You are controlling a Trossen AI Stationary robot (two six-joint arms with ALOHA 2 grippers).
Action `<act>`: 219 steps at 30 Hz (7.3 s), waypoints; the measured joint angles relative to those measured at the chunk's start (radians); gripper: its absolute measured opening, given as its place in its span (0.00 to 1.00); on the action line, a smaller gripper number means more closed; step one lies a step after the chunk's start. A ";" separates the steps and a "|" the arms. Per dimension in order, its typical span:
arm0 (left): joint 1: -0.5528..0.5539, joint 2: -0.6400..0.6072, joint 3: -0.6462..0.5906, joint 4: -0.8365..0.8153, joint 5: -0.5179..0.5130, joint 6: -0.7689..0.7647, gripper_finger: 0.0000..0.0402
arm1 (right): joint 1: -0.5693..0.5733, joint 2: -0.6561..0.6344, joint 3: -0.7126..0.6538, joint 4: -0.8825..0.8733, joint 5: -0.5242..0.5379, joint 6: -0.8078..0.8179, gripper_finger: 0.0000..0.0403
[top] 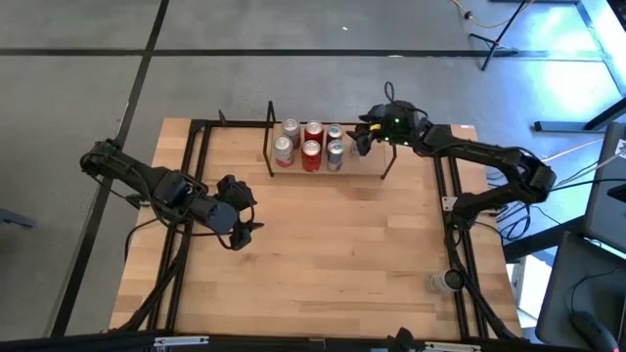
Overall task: Place canned beverage on shelf
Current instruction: Put the white soda can on the shelf aligned with the other white soda can
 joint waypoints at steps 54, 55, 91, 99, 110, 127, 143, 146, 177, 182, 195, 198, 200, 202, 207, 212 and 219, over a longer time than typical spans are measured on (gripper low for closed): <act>-0.048 0.000 0.000 0.002 0.003 0.048 0.72 | 1.528 -0.139 0.264 -1.372 -0.174 2.050 0.83; -0.048 0.000 0.000 0.002 0.003 0.048 0.72 | 1.538 -0.135 0.259 -1.368 -0.176 2.059 0.83; -0.047 0.000 0.000 0.001 0.004 0.082 0.72 | 1.373 -0.021 0.341 -1.246 0.309 1.401 0.55; -0.047 0.000 0.000 0.001 0.004 0.078 0.72 | 1.029 -0.003 0.506 -1.282 0.398 0.760 0.55; -0.047 0.000 0.000 0.019 0.027 0.070 0.72 | 0.709 0.194 0.583 -1.392 0.136 0.140 0.55; -0.047 0.000 0.000 0.040 0.022 0.071 0.72 | 0.700 0.381 0.584 -1.449 0.007 0.031 0.56; -0.047 0.000 0.000 0.037 0.021 0.081 0.72 | 0.706 0.184 0.617 -1.464 0.008 0.198 0.83; -0.047 0.000 0.000 0.036 0.012 0.082 0.72 | 0.741 0.041 0.562 -1.404 0.111 0.280 0.80; -0.034 0.000 0.000 0.037 -0.067 0.088 0.72 | 1.021 -0.384 -0.130 -0.668 0.503 0.725 0.78; -0.023 0.000 0.000 0.038 -0.067 0.088 0.72 | 1.021 -0.362 -0.130 -0.661 0.509 0.710 0.79; -0.023 0.000 0.000 0.037 -0.066 0.089 0.73 | 1.021 -0.223 -0.130 -0.617 0.507 0.707 0.99; -0.023 0.000 0.000 0.037 -0.066 0.089 0.73 | 1.021 -0.194 -0.130 -0.614 0.506 0.707 0.99; -0.023 0.000 0.000 0.037 -0.066 0.089 0.73 | 1.021 -0.184 -0.130 -0.613 0.506 0.707 0.97; -0.023 0.000 0.000 0.038 -0.058 0.089 0.73 | 1.021 -0.179 -0.130 -0.611 0.508 0.707 0.93; -0.023 0.000 0.000 0.040 -0.017 0.089 0.72 | 1.021 -0.179 -0.130 -0.582 0.525 0.723 0.70; -0.023 0.000 0.000 0.040 -0.011 0.089 0.72 | 1.020 -0.178 -0.096 -0.578 0.531 0.706 0.55; -0.023 0.000 0.000 0.040 -0.011 0.089 0.72 | 0.894 -0.178 0.042 -0.649 0.565 0.578 0.55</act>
